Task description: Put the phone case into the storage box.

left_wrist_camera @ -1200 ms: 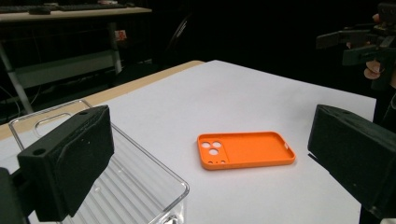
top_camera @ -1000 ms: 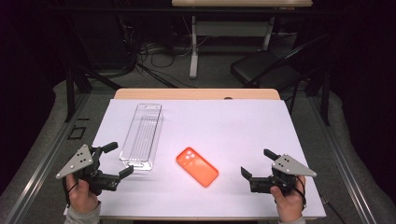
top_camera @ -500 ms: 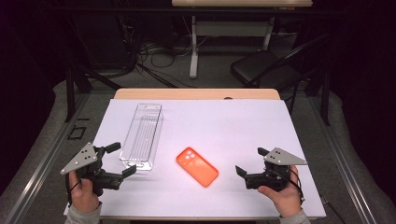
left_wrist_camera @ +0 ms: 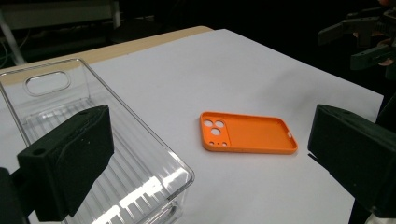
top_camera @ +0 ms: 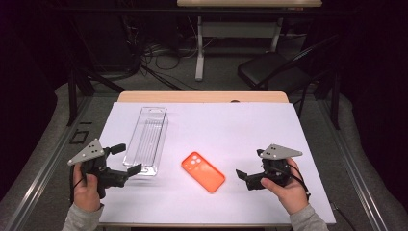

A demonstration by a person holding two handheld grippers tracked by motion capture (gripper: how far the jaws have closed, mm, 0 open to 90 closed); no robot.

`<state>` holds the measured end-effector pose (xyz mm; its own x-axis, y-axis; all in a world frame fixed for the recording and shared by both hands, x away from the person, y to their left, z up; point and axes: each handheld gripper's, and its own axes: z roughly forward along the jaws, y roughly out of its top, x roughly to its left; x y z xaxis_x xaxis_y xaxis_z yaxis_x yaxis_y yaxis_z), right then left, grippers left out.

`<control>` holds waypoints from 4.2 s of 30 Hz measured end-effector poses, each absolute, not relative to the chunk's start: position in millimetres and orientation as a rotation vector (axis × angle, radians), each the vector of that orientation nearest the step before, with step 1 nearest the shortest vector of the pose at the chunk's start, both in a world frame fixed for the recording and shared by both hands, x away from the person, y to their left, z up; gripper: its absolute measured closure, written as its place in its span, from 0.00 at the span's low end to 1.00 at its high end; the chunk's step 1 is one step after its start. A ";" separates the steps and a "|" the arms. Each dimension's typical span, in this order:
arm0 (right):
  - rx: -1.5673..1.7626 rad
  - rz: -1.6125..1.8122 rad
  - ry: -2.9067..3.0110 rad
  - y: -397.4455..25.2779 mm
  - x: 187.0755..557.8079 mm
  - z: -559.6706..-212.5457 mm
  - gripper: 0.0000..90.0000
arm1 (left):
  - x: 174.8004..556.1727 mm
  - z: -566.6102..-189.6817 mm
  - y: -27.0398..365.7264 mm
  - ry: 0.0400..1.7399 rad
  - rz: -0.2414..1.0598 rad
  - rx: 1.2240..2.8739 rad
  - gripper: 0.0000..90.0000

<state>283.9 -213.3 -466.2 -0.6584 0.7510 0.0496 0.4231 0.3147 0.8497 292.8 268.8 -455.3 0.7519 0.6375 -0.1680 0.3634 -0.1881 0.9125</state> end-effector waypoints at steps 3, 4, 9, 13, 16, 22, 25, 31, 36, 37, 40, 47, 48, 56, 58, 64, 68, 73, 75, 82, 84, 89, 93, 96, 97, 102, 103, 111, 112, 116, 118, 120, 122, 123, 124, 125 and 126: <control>1.097 1.273 2.241 -214.7 290.0 -466.5 0.01 | 300.0 -453.0 270.0 0.806 0.260 1.804 0.01; 1.122 1.270 2.246 -214.7 291.7 -466.8 0.01 | 302.2 -452.2 270.0 0.810 0.246 1.800 0.01; 1.205 1.261 2.282 -215.4 301.9 -466.6 0.01 | 312.9 -446.9 267.2 0.836 0.200 1.826 0.01; 1.240 1.246 2.306 -213.9 308.8 -463.8 0.01 | 320.5 -443.5 263.5 0.855 0.166 1.852 0.01; 1.236 1.214 2.322 -211.3 312.8 -461.8 0.01 | 325.9 -441.5 261.4 0.864 0.144 1.857 0.01; 1.251 1.160 2.372 -203.0 320.8 -458.6 0.01 | 333.9 -437.7 257.9 0.888 0.132 1.879 0.01; 1.226 1.124 2.395 -197.3 325.0 -456.6 0.01 | 338.0 -437.0 256.2 0.926 0.127 1.890 0.01; 1.206 1.062 2.418 -184.5 334.0 -452.9 0.01 | 343.5 -435.5 252.3 0.995 0.156 1.886 0.01; 1.207 1.028 2.466 -171.5 342.2 -452.4 0.01 | 349.1 -432.7 246.3 1.012 0.171 1.893 0.01; 1.202 1.015 2.476 -169.0 343.9 -452.3 0.01 | 350.4 -432.1 245.0 1.014 0.175 1.893 0.01; 1.180 0.985 2.509 -160.9 347.9 -452.2 0.01 | 354.4 -430.6 240.6 1.017 0.172 1.890 0.01; 1.163 0.928 2.578 -142.9 358.6 -455.2 0.07 | 366.3 -428.2 229.9 1.025 0.164 1.897 0.05; 1.163 0.928 2.578 -142.9 358.6 -455.2 0.07 | 368.2 -427.7 228.5 1.023 0.159 1.896 0.05; 1.158 0.882 2.618 -130.1 368.5 -459.6 0.15 | 383.3 -429.6 216.8 1.033 0.152 1.911 0.09; 1.156 0.875 2.630 -126.4 370.5 -460.9 0.16 | 386.3 -431.1 215.6 1.038 0.148 1.917 0.09; 1.138 0.844 2.659 -117.5 375.2 -463.0 0.18 | 391.6 -432.3 216.0 1.061 0.159 1.886 0.09; 1.139 0.821 2.668 -112.7 379.2 -463.8 0.21 | 392.9 -432.1 219.5 1.069 0.174 1.876 0.10; 1.136 0.783 2.690 -108.1 384.0 -464.5 0.24 | 393.0 -433.7 227.6 1.069 0.164 1.854 0.10; 1.128 0.763 2.708 -105.1 386.2 -465.8 0.26 | 393.4 -433.7 229.3 1.062 0.159 1.859 0.11; 1.140 0.717 2.725 -100.4 390.6 -471.6 0.36 | 392.4 -434.2 230.8 1.058 0.164 1.866 0.12; 1.126 0.689 2.740 -98.4 392.6 -473.4 0.41 | 391.8 -434.3 231.5 1.060 0.164 1.863 0.12; 1.113 0.664 2.765 -93.8 394.8 -476.4 0.48 | 391.2 -434.6 232.1 1.052 0.162 1.871 0.13; 1.128 0.629 2.779 -90.1 394.6 -479.0 0.50 | 390.3 -434.4 232.3 1.049 0.159 1.869 0.15; 1.155 0.595 2.796 -85.9 393.9 -482.6 0.51 | 389.2 -433.9 233.0 1.045 0.163 1.867 0.16; 1.169 0.584 2.805 -84.9 393.8 -483.5 0.52 | 389.0 -433.8 233.2 1.043 0.164 1.866 0.16; 1.200 0.534 2.832 -83.3 396.5 -490.0 0.58 | 388.5 -433.6 233.8 1.044 0.165 1.865 0.17; 1.200 0.534 2.832 -83.3 396.5 -490.0 0.58 | 388.4 -433.7 234.0 1.044 0.167 1.867 0.17; 1.220 0.519 2.829 -84.5 400.2 -497.3 0.61 | 388.1 -433.1 236.4 1.053 0.168 1.858 0.17; 1.220 0.515 2.834 -84.7 400.8 -498.4 0.61 | 388.0 -433.0 236.6 1.053 0.169 1.857 0.17; 1.239 0.471 2.834 -84.5 401.2 -499.7 0.64 | 388.1 -433.1 237.2 1.054 0.171 1.855 0.17; 1.222 0.454 2.845 -85.1 402.6 -499.9 0.66 | 388.2 -433.3 237.3 1.055 0.170 1.854 0.17; 1.213 0.450 2.844 -84.7 402.6 -501.3 0.68 | 388.2 -433.5 237.4 1.055 0.169 1.855 0.17; 1.225 0.423 2.860 -84.2 402.8 -501.5 0.70 | 388.2 -433.7 237.6 1.055 0.168 1.855 0.17; 1.224 0.416 2.869 -84.4 403.5 -502.0 0.71 | 388.2 -433.7 237.8 1.056 0.168 1.854 0.17; 1.228 0.408 2.877 -84.2 403.8 -502.4 0.72 | 388.2 -433.7 238.0 1.057 0.167 1.853 0.17; 1.221 0.414 2.873 -84.1 404.0 -503.2 0.74 | 388.1 -433.6 238.4 1.059 0.165 1.853 0.17; 1.230 0.424 2.864 -83.4 403.5 -504.4 0.74 | 388.2 -433.6 238.8 1.058 0.166 1.852 0.17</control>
<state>403.5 -83.4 -504.4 -0.6942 0.7115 0.1087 0.7125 0.6579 0.2440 388.2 238.8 -433.6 0.6148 0.7238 -0.3133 0.5930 -0.1623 0.7886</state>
